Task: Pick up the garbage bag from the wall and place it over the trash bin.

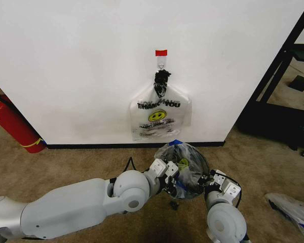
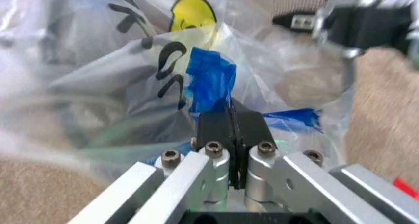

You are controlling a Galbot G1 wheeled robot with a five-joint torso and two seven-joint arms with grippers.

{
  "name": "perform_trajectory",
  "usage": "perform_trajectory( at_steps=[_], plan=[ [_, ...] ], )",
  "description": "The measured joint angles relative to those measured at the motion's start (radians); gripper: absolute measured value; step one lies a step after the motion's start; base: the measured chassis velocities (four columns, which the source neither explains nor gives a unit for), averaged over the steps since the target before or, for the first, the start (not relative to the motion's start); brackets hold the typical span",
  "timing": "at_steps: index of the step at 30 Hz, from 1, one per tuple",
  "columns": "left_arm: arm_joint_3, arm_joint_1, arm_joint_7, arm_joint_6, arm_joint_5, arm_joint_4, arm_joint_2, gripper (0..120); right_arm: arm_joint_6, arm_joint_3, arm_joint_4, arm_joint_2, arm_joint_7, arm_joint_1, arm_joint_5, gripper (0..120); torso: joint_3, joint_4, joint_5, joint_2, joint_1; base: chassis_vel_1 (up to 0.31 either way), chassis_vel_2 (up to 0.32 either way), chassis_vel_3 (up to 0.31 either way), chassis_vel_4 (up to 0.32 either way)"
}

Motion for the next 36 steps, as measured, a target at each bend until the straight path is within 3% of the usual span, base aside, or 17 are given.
perform_trajectory(
  at_steps=[5, 14, 30, 34, 36],
  plan=[
    [-0.046, 0.048, 0.016, -0.045, 0.007, -0.040, 0.033, 0, 0.000, 0.019, -0.003, 0.004, 0.021, 0.005, 0.050, 0, 0.000, 0.0001, -0.0001, 0.000, 0.000, 0.000, 0.000, 0.000, 0.000],
    [-0.099, 0.230, 0.118, -0.137, 0.177, -0.080, 0.109, 0, -0.034, 0.076, 0.022, 0.002, 0.095, 0.029, 0.225, 0, 0.000, 0.0002, -0.0001, 0.000, 0.000, 0.000, 0.000, 0.000, 0.000],
    [-0.114, 0.418, 0.232, -0.258, 0.415, -0.055, 0.149, 0, -0.067, 0.135, 0.053, -0.010, 0.120, 0.028, 0.313, 0, 0.000, 0.0003, 0.0001, 0.000, 0.000, 0.000, 0.000, 0.000, 0.000],
    [-0.107, 0.435, 0.242, -0.280, 0.455, -0.032, 0.151, 0, -0.066, 0.143, 0.065, -0.013, 0.124, 0.027, 0.329, 0, 0.000, 0.0003, 0.0000, 0.000, 0.000, 0.000, 0.000, 0.000, 0.000],
    [-0.103, 0.446, 0.261, -0.318, 0.527, 0.019, 0.138, 0, -0.071, 0.148, 0.086, -0.014, 0.133, 0.026, 0.358, 0, 0.000, 0.0003, 0.0000, 0.000, 0.000, 0.000, 0.000, 0.000, 0.000]
  ],
)
